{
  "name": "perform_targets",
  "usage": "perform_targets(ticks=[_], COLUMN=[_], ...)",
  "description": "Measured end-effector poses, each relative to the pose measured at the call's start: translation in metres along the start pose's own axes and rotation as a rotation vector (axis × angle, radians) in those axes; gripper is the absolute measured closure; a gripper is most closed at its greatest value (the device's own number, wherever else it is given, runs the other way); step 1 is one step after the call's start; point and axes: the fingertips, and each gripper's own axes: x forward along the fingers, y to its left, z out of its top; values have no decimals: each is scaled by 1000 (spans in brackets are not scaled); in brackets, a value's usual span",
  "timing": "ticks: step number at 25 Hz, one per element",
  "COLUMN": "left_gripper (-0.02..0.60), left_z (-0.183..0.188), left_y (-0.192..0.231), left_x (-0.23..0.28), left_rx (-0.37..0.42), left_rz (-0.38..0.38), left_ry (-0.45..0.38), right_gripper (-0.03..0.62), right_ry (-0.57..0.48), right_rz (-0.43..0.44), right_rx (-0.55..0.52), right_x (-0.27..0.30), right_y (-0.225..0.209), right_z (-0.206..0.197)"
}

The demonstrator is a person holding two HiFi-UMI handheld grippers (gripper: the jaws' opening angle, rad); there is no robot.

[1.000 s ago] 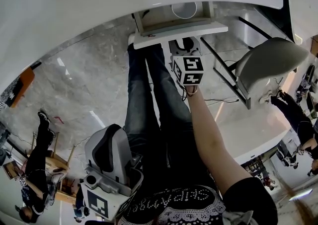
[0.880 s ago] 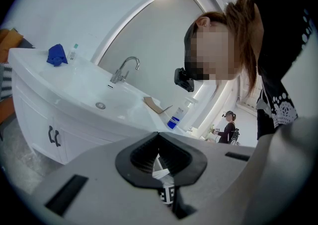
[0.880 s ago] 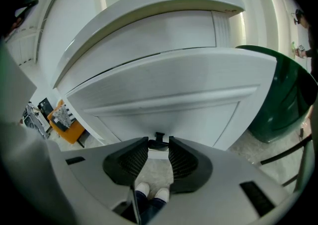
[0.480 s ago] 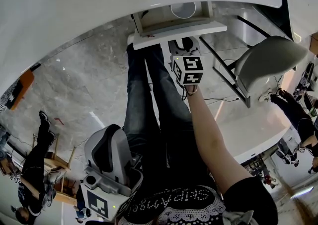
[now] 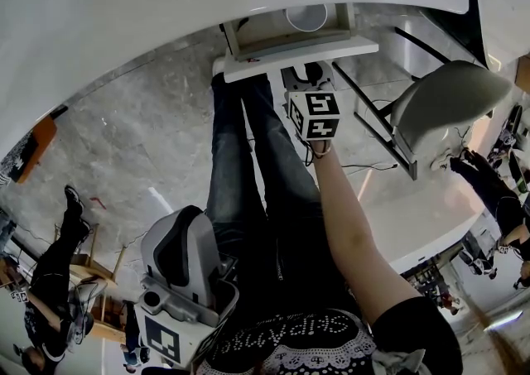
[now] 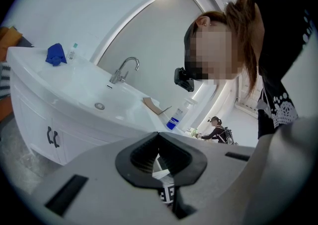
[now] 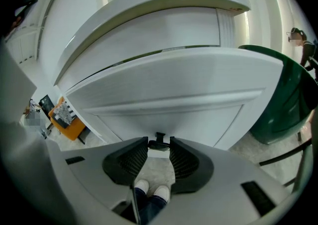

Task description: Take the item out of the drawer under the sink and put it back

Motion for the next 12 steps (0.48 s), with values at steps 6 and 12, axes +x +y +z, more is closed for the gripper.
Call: perform_targets(ticks=[6,12], left_gripper=[577,577], left_z=[3,6], left_y=[2,2], left_x=[-2,-4], left_rx=[15,19], left_rz=[-4,-26], left_ry=[1,-6], right_gripper=[453,456], right_ry=[0,1], right_rz=[-5,-19], right_rx=[11,22], right_x=[-6,-25], right_y=[-2,1], right_z=[1,-8])
